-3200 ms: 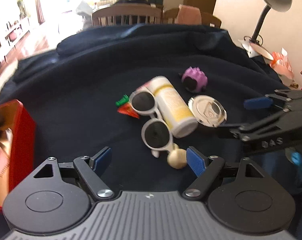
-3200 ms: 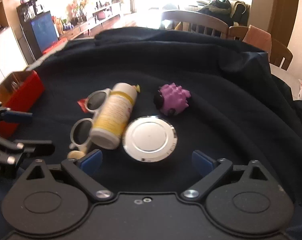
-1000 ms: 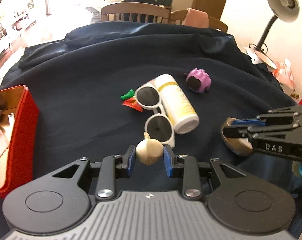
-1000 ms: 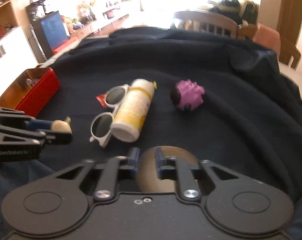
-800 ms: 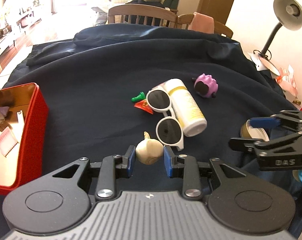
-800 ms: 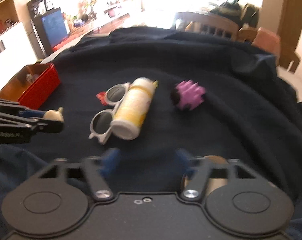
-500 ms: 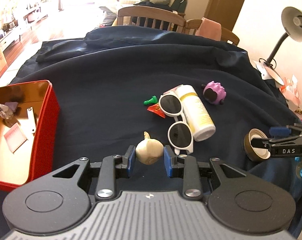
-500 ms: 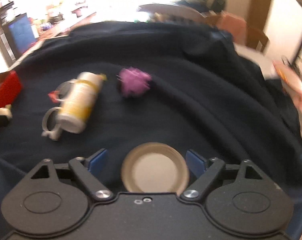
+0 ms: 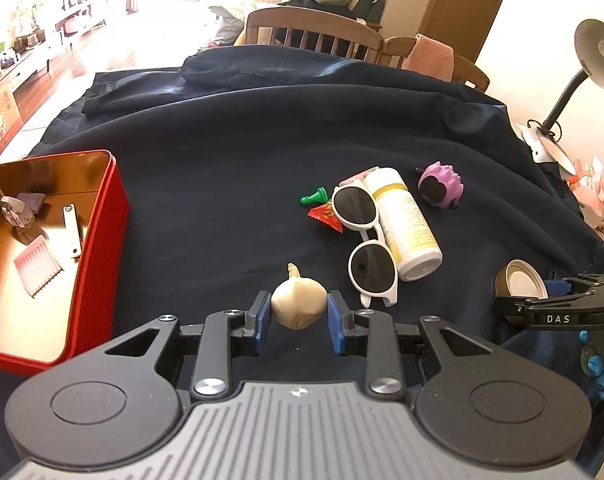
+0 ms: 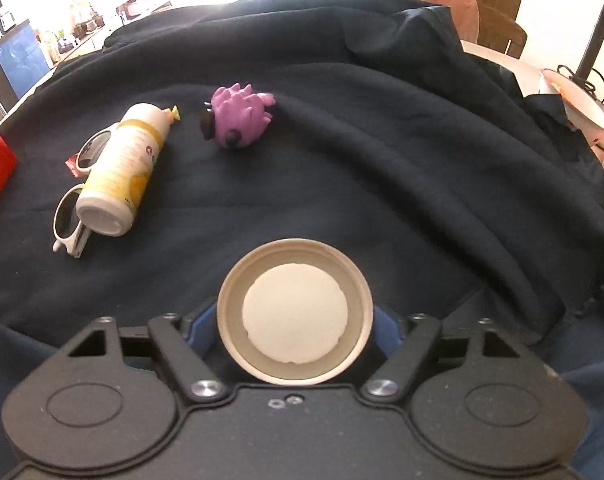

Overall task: Organize rigid objects
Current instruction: 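Carry the compact and cream knob over the tin box with both tools, then open both grippers to drop the compact and cream knob into the tin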

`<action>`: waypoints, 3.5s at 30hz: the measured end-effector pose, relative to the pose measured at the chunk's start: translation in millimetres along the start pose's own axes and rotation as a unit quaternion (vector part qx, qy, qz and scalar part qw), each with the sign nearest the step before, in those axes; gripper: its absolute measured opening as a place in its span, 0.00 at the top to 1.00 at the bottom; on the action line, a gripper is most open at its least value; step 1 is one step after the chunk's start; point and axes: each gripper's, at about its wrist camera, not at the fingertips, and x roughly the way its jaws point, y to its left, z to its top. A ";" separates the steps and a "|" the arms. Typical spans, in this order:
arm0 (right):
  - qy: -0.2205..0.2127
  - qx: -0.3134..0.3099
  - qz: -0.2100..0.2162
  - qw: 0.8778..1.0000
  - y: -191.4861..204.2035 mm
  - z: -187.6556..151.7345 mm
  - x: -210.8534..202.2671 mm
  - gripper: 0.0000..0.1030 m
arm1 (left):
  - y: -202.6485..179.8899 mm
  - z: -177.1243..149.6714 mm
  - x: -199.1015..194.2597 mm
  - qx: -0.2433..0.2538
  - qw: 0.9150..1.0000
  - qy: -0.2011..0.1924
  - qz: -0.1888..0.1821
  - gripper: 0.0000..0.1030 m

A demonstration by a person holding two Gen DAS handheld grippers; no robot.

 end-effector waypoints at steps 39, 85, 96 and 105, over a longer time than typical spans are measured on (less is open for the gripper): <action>-0.084 -0.117 0.134 0.980 259.1 69.4 -88.2 0.26 | 167.9 14.8 -56.9 -0.044 0.999 -0.017 -0.005 0.72; 0.004 -0.262 0.089 0.961 426.4 72.1 29.1 0.27 | 254.7 45.3 13.5 0.001 0.998 0.043 0.042 0.72; -0.010 -0.259 0.085 0.962 425.1 71.0 21.3 0.17 | 251.1 43.7 11.5 0.004 0.998 0.045 0.049 0.72; -0.035 -0.249 0.098 0.963 416.2 71.1 -5.3 0.12 | 245.8 42.0 -4.3 0.003 0.999 0.033 0.042 0.71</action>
